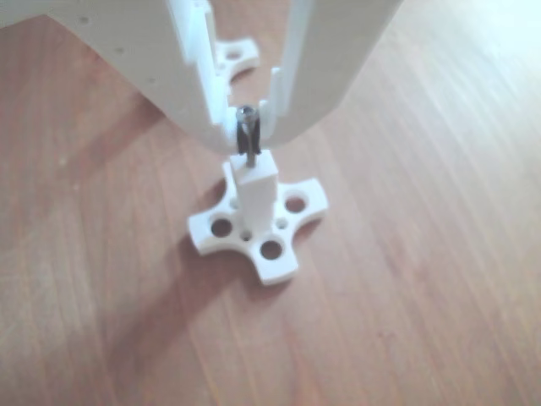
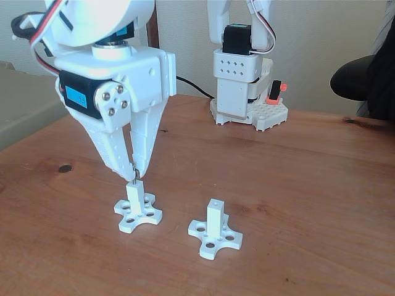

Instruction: Grab the screw and set it in the hole.

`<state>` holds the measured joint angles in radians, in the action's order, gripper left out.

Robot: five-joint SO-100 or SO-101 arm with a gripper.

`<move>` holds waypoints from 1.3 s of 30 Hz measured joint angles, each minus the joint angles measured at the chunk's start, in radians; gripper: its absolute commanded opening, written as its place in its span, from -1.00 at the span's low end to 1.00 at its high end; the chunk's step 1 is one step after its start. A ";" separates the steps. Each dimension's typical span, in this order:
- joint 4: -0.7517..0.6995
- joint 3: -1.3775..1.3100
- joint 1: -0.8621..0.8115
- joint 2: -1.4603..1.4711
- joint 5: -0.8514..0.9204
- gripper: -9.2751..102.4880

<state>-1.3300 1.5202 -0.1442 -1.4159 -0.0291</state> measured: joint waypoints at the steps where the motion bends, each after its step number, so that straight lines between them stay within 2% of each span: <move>1: 0.000 0.000 0.000 0.000 0.000 -0.91; 22: -0.049 -0.055 0.000 0.002 0.000 -0.91; 39: -0.077 -0.057 0.104 0.002 -0.038 -0.91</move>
<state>-1.4067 1.4634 -0.0399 -1.4143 -0.0675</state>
